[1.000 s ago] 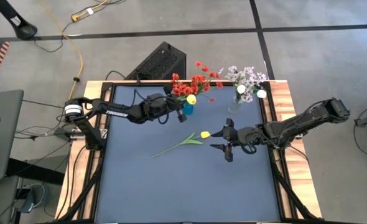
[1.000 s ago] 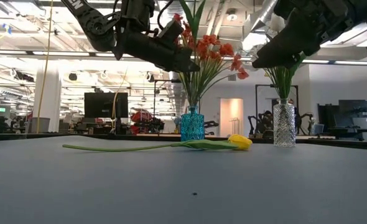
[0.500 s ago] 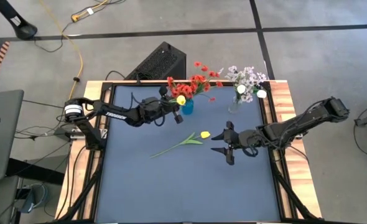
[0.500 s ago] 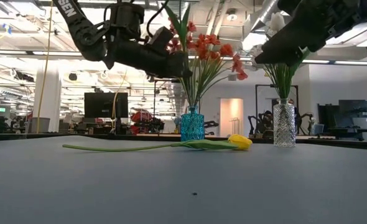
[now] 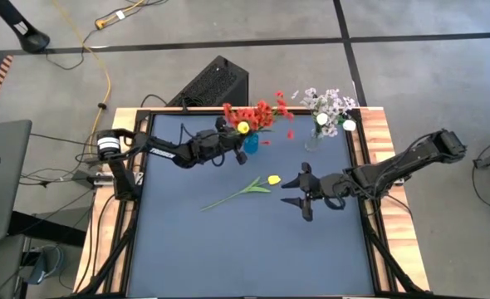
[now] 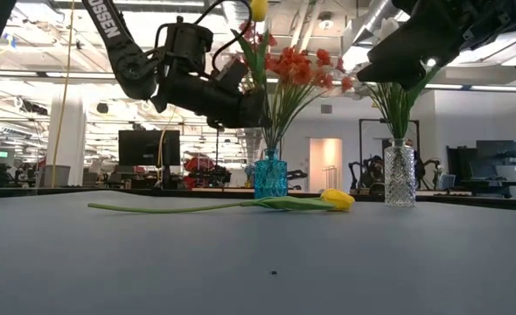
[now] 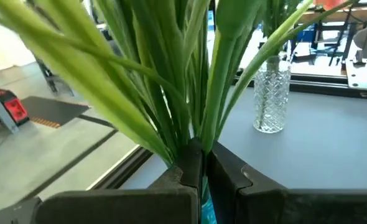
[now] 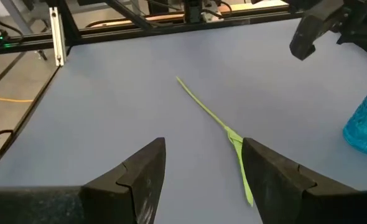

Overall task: Sort flowers into vase by color
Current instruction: Put the top yellow flower into the blue vase, then put the yellow flower into the blue vase

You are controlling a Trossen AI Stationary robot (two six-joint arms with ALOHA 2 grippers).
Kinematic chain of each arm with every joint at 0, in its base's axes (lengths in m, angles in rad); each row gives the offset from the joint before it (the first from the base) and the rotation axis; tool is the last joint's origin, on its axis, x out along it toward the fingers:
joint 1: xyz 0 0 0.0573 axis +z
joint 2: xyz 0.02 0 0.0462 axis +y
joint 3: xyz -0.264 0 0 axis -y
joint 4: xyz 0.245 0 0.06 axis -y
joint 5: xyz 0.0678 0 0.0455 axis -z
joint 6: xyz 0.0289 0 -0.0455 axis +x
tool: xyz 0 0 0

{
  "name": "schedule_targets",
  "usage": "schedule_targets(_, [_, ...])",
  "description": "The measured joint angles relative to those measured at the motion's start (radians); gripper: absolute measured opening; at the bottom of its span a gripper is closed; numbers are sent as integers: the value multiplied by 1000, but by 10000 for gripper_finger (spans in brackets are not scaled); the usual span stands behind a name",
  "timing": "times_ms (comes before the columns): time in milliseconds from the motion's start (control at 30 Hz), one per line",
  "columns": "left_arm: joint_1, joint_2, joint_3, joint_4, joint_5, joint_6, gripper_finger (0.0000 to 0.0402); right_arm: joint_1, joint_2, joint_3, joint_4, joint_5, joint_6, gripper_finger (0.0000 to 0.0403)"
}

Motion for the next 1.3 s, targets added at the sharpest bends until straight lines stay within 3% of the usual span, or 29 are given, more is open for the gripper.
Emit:
schedule_targets(467, [26, 0, 0, -70, 33, -120, 4, 2, 0, 0, 1, 0, 9, 239])
schedule_targets(900, [26, -13, 2, -105, 77, -126, 106, 39, 0, 0, 0, 1, 10, 239])
schedule_targets(1067, [26, -50, 37, -261, 110, -127, 138, 39, 0, 0, -1, 1, 10, 239])
schedule_targets(1300, [26, -132, 126, -608, 168, -117, 165, 35, 0, 0, -1, 3, 8, 239])
